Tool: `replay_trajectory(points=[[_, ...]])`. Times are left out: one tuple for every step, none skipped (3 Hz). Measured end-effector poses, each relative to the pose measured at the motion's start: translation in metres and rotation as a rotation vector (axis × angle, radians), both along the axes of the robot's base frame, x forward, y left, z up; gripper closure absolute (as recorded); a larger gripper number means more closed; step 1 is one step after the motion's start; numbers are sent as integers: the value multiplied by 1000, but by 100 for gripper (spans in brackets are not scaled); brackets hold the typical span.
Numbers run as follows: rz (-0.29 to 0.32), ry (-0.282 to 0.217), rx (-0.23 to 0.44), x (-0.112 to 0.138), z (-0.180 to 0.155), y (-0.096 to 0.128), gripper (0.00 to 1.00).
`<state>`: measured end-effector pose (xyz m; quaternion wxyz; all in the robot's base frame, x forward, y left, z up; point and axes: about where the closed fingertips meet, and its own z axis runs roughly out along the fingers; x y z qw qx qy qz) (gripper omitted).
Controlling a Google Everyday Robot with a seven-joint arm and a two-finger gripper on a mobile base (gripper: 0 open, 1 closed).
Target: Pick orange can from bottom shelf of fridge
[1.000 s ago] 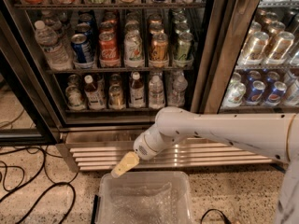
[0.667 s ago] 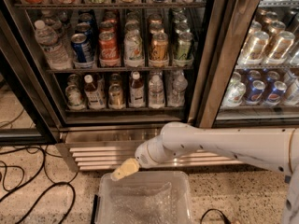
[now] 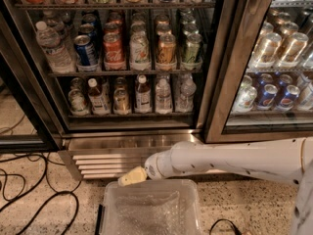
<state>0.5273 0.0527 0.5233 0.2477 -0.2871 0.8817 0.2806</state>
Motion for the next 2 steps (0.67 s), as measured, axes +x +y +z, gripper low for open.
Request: replay_trajectory(points=[[0, 0, 1, 0, 0, 0, 0], [-32, -36, 10, 14, -8, 11, 0]])
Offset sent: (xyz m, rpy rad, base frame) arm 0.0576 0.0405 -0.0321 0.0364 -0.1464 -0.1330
